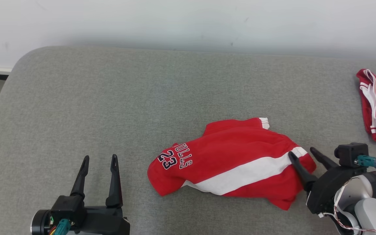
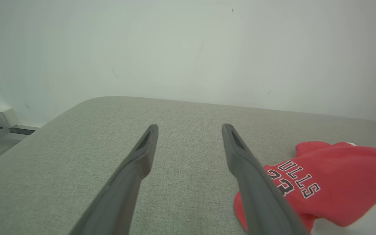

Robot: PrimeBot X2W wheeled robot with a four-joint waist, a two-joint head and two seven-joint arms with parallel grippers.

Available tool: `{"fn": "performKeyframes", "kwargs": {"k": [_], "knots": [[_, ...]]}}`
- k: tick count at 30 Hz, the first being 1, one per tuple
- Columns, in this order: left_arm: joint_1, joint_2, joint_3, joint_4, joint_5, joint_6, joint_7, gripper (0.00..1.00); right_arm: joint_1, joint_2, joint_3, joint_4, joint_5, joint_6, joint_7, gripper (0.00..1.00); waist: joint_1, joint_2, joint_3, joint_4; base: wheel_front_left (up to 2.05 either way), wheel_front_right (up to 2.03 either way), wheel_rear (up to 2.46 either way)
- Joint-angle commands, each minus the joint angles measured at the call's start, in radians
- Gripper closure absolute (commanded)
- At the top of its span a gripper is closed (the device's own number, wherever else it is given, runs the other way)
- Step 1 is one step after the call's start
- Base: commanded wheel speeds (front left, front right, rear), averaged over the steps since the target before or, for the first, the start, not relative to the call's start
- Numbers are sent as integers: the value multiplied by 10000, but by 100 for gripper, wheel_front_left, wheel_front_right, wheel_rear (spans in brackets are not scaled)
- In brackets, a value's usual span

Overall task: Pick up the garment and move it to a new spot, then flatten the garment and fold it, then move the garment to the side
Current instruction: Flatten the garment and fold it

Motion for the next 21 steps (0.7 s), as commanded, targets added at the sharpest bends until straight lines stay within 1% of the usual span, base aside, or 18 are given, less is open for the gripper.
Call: {"fn": "performKeyframes", "kwargs": {"k": [1,2,3,4,5,9,14,17,21], "knots": [[-64,-12,-24,5,-118,51,-29,0,-126,-71,161,112,276,-19,135,0,0,0,30,99,0,0,0],[-63,-11,-35,8,-131,72,-29,0,-172,-163,314,158,360,-19,220,58,0,0,29,126,0,0,0],[-60,-14,-38,6,-153,69,-29,0,-219,-214,422,176,483,-19,261,90,0,0,30,145,0,0,0],[-60,-14,-38,6,-153,69,-29,0,-219,-214,422,176,483,-19,261,90,0,0,30,145,0,0,0],[-60,-16,-39,13,-164,66,-29,0,-269,-277,504,198,575,-21,247,100,0,0,30,162,0,0,0],[-49,-14,-7,37,-213,75,-29,0,-534,-413,674,114,616,-19,-227,100,0,0,12,184,0,0,0],[74,-14,20,-11,-219,131,-29,0,-670,-410,675,-50,317,-21,-1271,100,0,0,-54,130,0,0,0],[174,-15,58,-49,-201,172,-29,0,-285,-227,631,-409,272,-19,-1800,100,0,0,-121,24,0,0,0],[331,-16,115,-69,-211,176,-29,0,508,22,602,-1235,252,-21,-2292,100,0,0,-169,-242,0,0,0]]}}
